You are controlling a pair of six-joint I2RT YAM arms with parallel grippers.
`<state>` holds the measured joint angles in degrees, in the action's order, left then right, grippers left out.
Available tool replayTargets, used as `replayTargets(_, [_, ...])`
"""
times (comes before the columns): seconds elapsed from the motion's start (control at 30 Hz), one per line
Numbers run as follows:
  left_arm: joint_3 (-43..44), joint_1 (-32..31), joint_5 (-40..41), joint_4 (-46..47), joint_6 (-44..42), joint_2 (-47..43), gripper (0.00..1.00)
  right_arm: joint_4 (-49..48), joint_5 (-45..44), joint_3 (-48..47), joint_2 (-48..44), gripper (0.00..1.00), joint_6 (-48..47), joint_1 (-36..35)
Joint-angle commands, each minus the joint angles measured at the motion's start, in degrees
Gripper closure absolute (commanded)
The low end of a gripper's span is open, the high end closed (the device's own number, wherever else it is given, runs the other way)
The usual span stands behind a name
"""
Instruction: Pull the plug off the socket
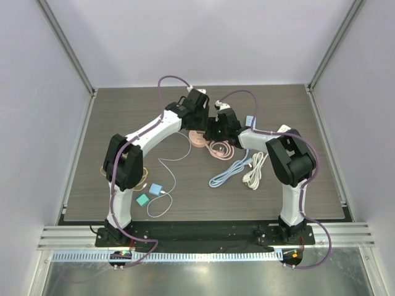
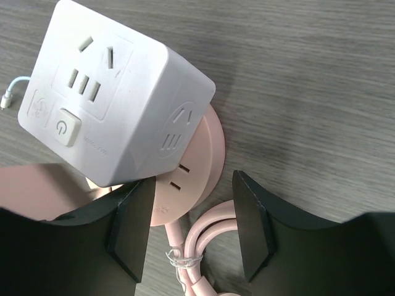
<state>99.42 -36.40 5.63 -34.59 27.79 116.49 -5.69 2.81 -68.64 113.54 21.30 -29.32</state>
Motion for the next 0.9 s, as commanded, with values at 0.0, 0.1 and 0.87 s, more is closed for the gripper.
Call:
replayTargets(0.0, [5.17, -1.74, -0.27, 2.86, 2.00, -4.07, 1.00, 12.90, -5.71, 2.99, 5.82, 0.43, -3.54, -0.83])
replayTargets(0.1, [5.79, -2.79, 3.94, 0.58, 1.74, -4.95, 1.00, 12.90, -5.54, 2.99, 5.56, 0.43, -3.54, -0.83])
replayTargets(0.87, [-40.79, 21.80, -3.15, -9.45, 13.60, -44.07, 1.00, 10.35, 1.67, 3.51, 3.80, 0.42, -3.28, -0.56])
